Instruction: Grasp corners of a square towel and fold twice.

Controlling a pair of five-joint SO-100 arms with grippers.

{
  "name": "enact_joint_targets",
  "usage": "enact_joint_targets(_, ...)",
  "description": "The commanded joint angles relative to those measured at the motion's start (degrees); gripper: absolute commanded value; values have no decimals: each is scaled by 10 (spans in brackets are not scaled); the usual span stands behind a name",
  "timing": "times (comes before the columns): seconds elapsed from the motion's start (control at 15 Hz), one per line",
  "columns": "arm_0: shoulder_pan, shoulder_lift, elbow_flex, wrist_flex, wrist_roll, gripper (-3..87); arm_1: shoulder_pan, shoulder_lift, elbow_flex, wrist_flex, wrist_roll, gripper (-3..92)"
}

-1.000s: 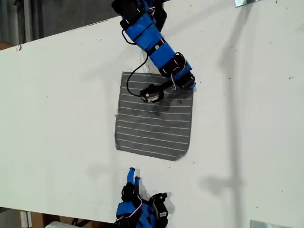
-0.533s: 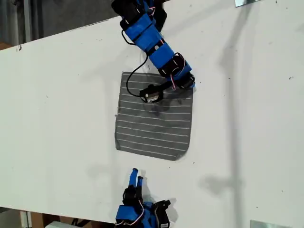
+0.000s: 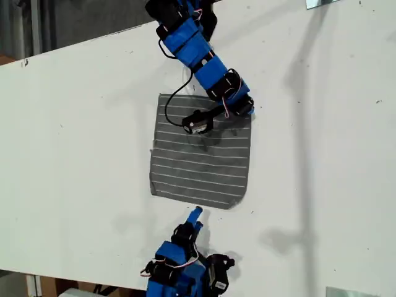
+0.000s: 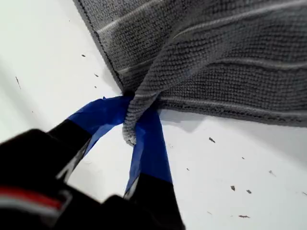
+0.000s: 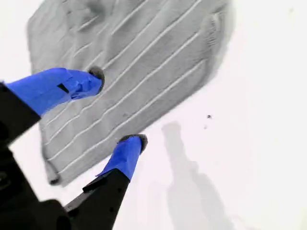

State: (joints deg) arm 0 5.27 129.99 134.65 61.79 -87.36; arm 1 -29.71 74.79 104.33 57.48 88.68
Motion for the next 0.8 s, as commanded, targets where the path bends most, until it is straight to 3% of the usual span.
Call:
enact_joint_targets(0.0, 82, -149, -76, -35, -64, 234, 4, -5, 1, 6, 5, -1)
enact_joint_targets(0.27, 168, -324, -233, 12, -115, 246, -1, -9, 1, 8, 11, -1)
enact_joint_targets(0.73, 150, -468, -377, 25, -67, 258, -5, -7, 1, 8, 11, -1)
